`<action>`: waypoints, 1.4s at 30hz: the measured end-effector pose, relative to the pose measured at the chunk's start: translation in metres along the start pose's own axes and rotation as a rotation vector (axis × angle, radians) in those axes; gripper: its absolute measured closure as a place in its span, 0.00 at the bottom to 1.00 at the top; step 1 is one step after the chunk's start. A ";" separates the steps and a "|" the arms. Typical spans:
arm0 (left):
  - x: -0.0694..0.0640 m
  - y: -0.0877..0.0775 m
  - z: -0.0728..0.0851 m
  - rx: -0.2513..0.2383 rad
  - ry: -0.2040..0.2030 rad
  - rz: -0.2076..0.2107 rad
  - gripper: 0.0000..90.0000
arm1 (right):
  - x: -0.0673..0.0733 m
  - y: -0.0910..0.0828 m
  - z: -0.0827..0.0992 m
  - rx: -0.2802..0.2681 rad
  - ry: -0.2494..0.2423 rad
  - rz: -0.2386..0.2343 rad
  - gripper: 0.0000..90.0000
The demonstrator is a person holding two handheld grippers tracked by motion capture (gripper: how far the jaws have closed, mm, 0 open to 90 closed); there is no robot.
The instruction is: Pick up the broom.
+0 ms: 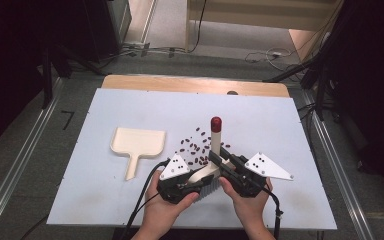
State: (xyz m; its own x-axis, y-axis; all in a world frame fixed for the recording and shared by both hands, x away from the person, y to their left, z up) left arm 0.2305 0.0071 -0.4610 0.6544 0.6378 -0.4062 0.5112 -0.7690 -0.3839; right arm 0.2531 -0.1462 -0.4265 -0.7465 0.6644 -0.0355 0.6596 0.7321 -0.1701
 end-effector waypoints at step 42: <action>0.024 -0.050 -0.002 0.162 0.370 0.362 0.75 | 0.002 -0.008 0.011 0.436 -0.357 -0.651 0.36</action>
State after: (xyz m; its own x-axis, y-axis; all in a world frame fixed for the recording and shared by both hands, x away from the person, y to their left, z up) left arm 0.2211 0.0608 -0.4499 0.9403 0.2528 -0.2280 0.1434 -0.9016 -0.4081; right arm 0.2448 -0.1524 -0.4361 -0.9954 -0.0086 -0.0949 0.0529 0.7790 -0.6248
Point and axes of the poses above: each handheld gripper's, and its own axes: y roughly forward along the jaws, z roughly out of its underside, x roughly to its left, the point moved 4 cm from there along y, roughly forward along the jaws, and after that the axes turned 10 degrees about -y, right-handed, at the moved point
